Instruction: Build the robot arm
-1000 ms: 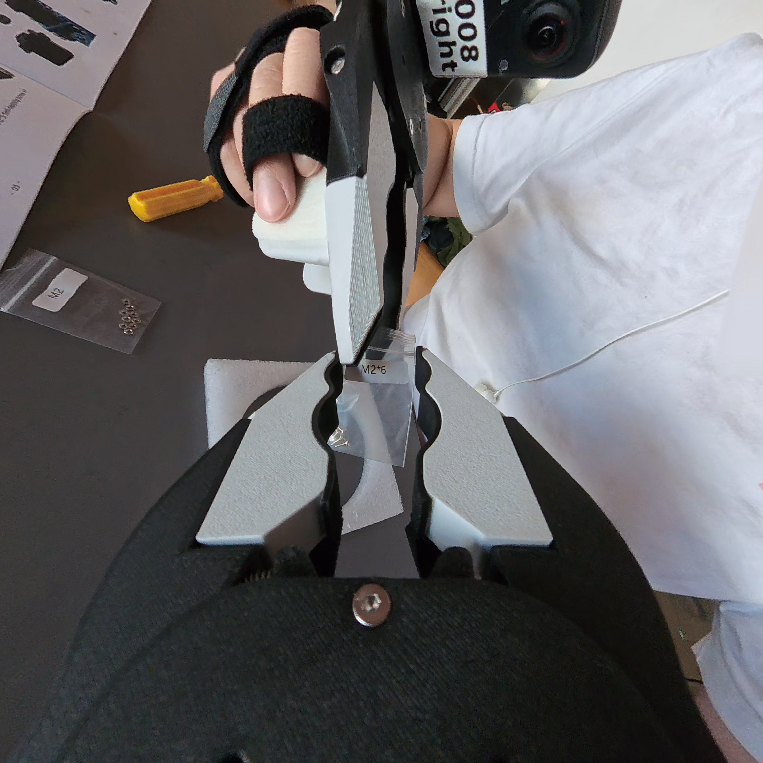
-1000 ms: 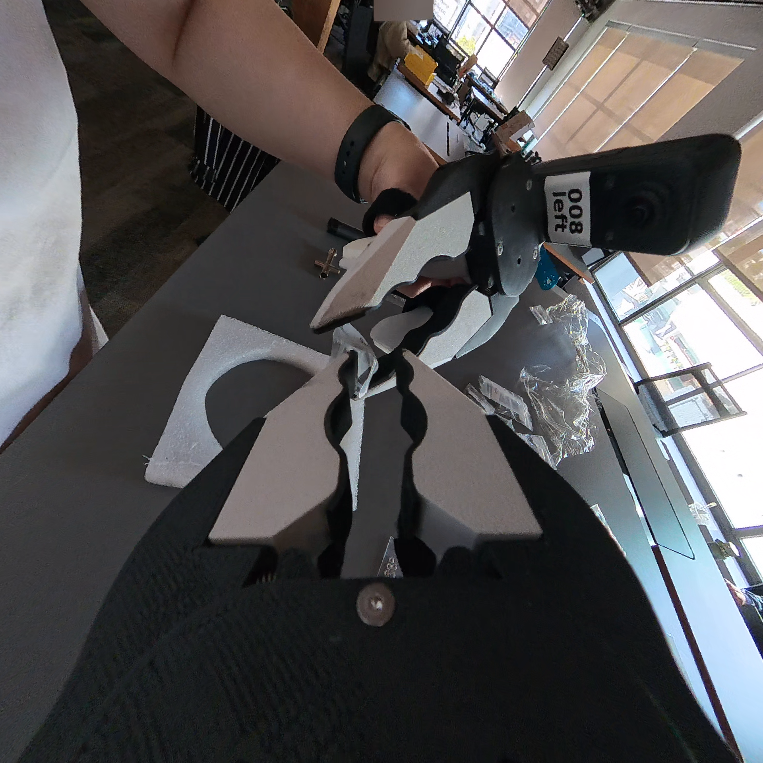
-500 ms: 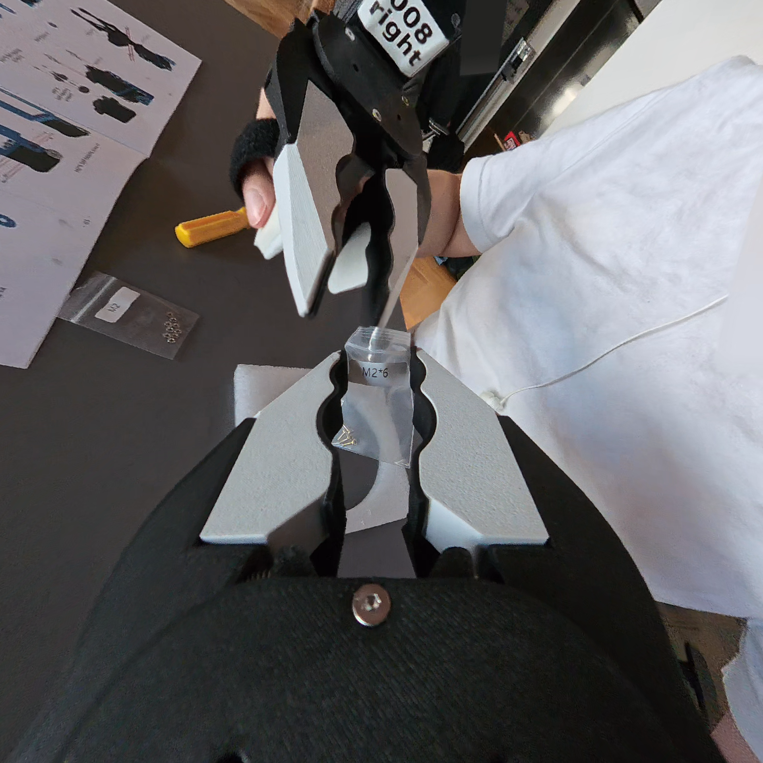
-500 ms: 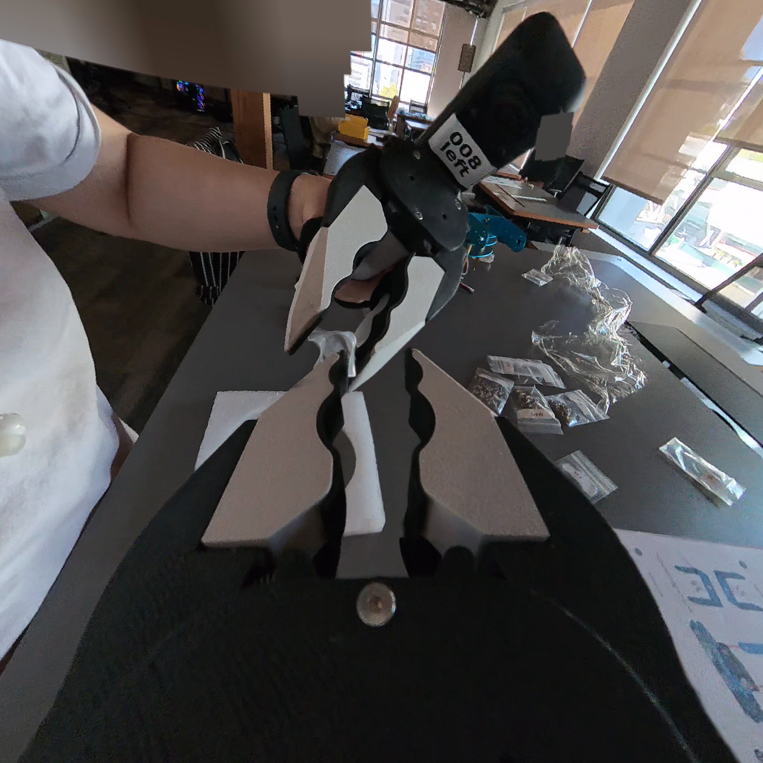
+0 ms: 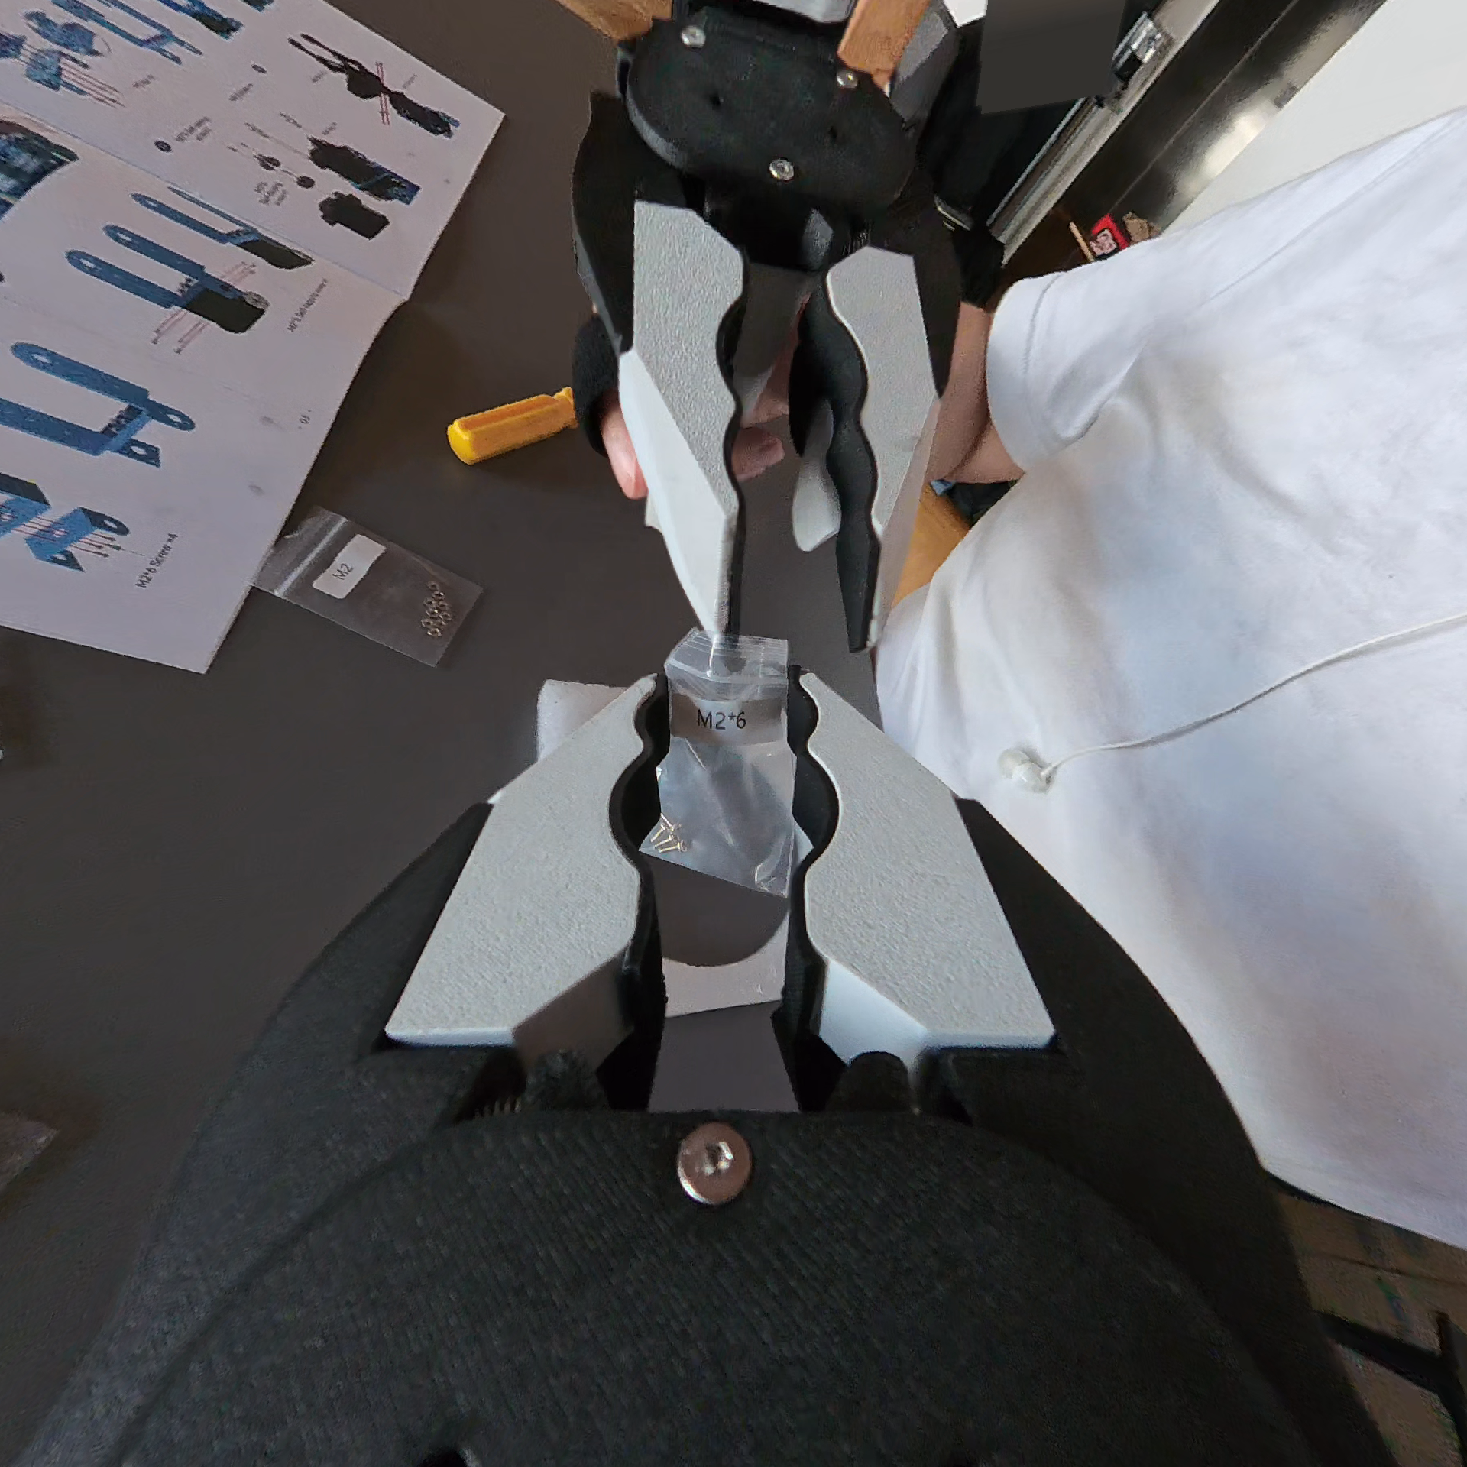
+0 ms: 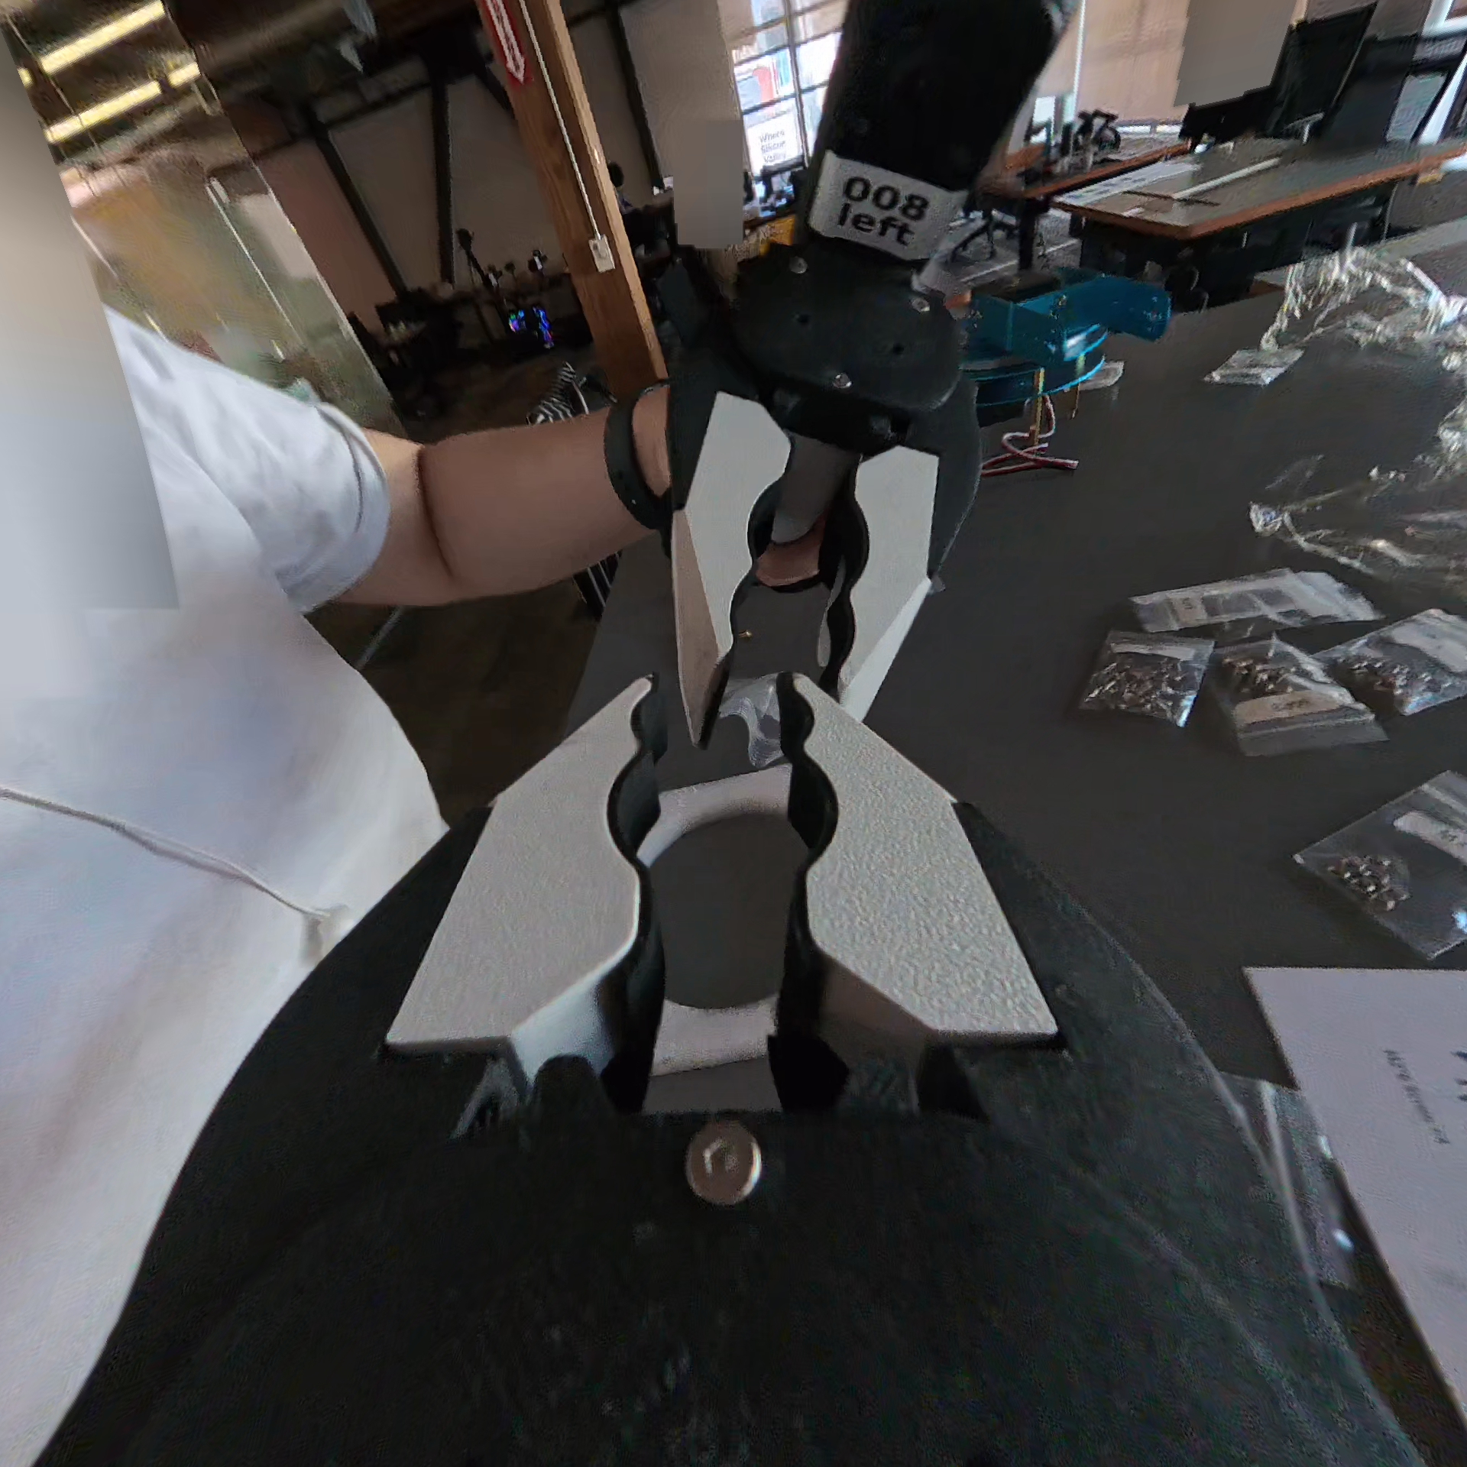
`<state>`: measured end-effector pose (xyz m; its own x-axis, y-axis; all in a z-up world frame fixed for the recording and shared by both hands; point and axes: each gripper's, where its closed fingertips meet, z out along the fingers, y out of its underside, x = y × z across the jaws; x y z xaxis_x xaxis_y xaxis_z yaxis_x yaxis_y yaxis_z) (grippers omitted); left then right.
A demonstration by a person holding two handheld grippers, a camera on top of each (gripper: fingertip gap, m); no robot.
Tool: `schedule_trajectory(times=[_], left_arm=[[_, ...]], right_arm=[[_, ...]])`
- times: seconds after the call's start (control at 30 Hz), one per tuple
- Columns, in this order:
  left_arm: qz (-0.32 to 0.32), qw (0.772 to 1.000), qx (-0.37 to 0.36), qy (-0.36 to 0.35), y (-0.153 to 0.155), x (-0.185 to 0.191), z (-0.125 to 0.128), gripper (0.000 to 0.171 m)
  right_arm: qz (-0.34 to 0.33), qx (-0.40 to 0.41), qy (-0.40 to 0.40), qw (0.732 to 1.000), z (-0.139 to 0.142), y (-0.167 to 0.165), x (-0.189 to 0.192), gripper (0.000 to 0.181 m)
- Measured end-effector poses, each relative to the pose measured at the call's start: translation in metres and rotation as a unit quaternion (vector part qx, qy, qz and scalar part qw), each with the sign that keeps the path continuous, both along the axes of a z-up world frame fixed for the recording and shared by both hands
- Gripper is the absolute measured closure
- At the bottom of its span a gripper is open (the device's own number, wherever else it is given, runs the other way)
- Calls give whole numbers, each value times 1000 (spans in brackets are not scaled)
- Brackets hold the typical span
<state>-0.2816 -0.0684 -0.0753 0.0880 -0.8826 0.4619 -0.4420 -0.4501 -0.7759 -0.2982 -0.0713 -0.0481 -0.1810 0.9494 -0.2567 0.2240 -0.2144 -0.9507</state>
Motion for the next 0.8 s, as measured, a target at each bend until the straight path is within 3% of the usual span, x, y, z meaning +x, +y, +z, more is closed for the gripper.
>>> schedule_trajectory(times=[0.1, 0.17, 0.37, 0.5, 0.67, 0.8], left_arm=[[18, 1000, 8, -3, 5, 1, 1, 144], [22, 1000, 9, -1, 5, 1, 0, 143], [-5, 999, -51, -6, -1, 3, -1, 143], [-14, 998, -66, -17, -1, 3, -1, 144], [-20, 998, -57, -22, -4, 4, 3, 144], [5, 1000, 1, 5, 2, 4, 2, 144]], right_arm=[[3, -71, -1, 997, 2, 1, 1, 154], [-1, -75, -13, 997, -3, 3, 0, 152], [29, 171, -41, 984, -27, -7, -1, 157], [27, 262, -61, 963, -32, -6, -2, 160], [51, 199, -41, 978, -27, -10, 2, 161], [62, 47, 12, 997, -12, -7, 5, 156]])
